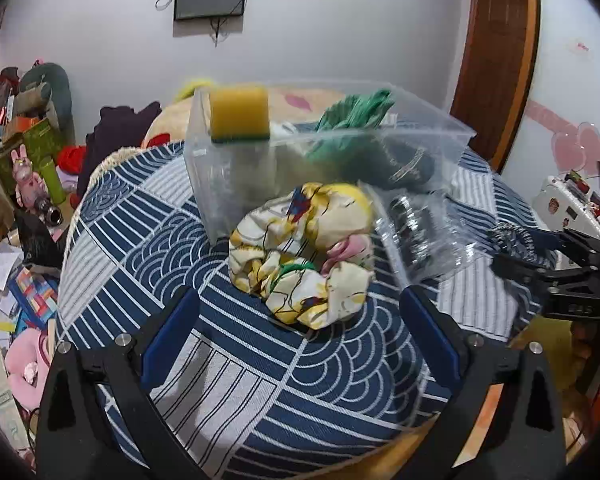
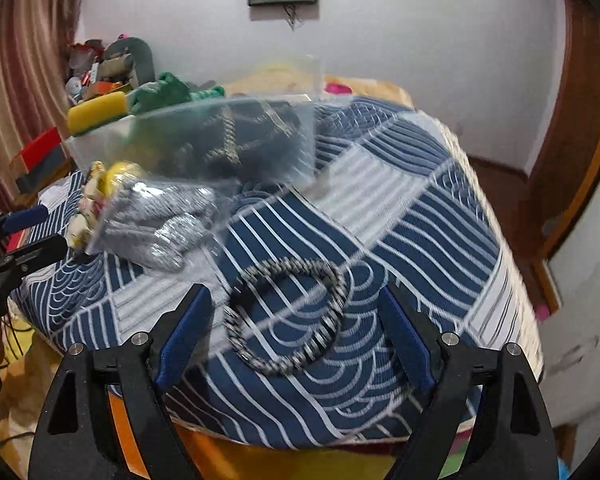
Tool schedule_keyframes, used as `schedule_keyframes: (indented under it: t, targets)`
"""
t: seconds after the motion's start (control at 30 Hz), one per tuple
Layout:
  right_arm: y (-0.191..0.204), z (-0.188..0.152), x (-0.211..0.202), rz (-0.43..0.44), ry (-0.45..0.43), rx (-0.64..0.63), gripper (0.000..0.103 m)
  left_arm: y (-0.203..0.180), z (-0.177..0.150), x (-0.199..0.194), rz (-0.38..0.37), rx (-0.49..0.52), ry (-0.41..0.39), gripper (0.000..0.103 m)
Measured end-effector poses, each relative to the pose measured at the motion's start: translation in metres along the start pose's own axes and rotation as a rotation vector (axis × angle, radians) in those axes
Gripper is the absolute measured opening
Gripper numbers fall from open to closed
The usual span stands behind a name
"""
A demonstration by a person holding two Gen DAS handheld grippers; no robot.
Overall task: Organize soft objects
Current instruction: 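Grasp the braided bracelet with the right tool while the left tool grasps the floral scrunchie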
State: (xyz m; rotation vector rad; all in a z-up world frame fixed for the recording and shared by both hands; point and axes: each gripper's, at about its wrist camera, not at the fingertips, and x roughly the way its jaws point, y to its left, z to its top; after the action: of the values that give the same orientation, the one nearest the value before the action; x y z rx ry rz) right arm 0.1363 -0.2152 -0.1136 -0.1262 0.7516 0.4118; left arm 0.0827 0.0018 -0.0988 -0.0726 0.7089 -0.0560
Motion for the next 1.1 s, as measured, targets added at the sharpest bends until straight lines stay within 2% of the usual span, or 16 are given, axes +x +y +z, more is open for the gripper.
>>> schedule_keyframes:
  t: [0.07, 0.13, 0.23, 0.27, 0.3, 0.37, 0.4, 0.43, 0.53, 0.6, 0.67, 0.7, 0.87, 1.1]
  targets:
    - [0.0, -0.002, -0.003, -0.005, -0.015, -0.013, 0.083, 0.002, 0.001, 0.007, -0.01, -0.006, 0.01, 0.101]
    - [0.0, -0.003, -0.003, -0.004, -0.022, -0.027, 0.078, 0.007, 0.004, 0.015, -0.008, -0.025, 0.019, 0.101]
    - [0.0, -0.006, -0.006, -0.021, -0.042, -0.03, 0.055, 0.017, 0.008, 0.026, -0.031, -0.075, 0.024, 0.101]
    - [-0.001, -0.005, -0.006, -0.026, -0.042, -0.028, 0.04, 0.019, 0.008, 0.028, -0.04, -0.086, 0.027, 0.101]
    - [-0.002, -0.005, -0.007, -0.035, -0.042, -0.028, 0.032, 0.02, 0.008, 0.03, -0.047, -0.092, 0.027, 0.097]
    - [-0.005, -0.005, -0.008, -0.041, -0.047, -0.018, 0.024, 0.019, 0.006, 0.032, -0.047, -0.083, 0.025, 0.084]
    - [-0.006, -0.005, -0.008, -0.042, -0.049, -0.009, 0.017, 0.018, 0.005, 0.032, -0.036, -0.068, 0.02, 0.081]
    - [-0.008, -0.004, -0.008, -0.04, -0.05, -0.001, 0.014, 0.017, 0.004, 0.031, -0.035, -0.059, 0.014, 0.078]
    - [-0.012, -0.003, -0.01, -0.02, -0.048, 0.03, 0.01, 0.013, 0.001, 0.027, -0.046, -0.036, 0.006, 0.06]
    - [-0.013, -0.002, -0.011, -0.013, -0.05, 0.039, 0.009, 0.011, -0.002, 0.023, -0.05, -0.009, 0.003, 0.038]
    - [-0.012, -0.002, -0.012, -0.011, -0.054, 0.036, 0.009, 0.01, -0.004, 0.02, -0.059, 0.01, 0.002, 0.024]
    - [-0.01, -0.002, -0.013, -0.01, -0.058, 0.035, 0.008, 0.01, -0.005, 0.017, -0.061, 0.015, 0.002, 0.021]
    - [-0.005, 0.005, -0.022, 0.0, -0.092, 0.023, 0.008, 0.012, -0.006, 0.001, -0.055, 0.014, -0.025, 0.017]
    - [0.002, 0.029, -0.033, 0.016, -0.17, 0.001, 0.008, 0.008, 0.017, -0.031, -0.072, 0.022, -0.126, 0.017]
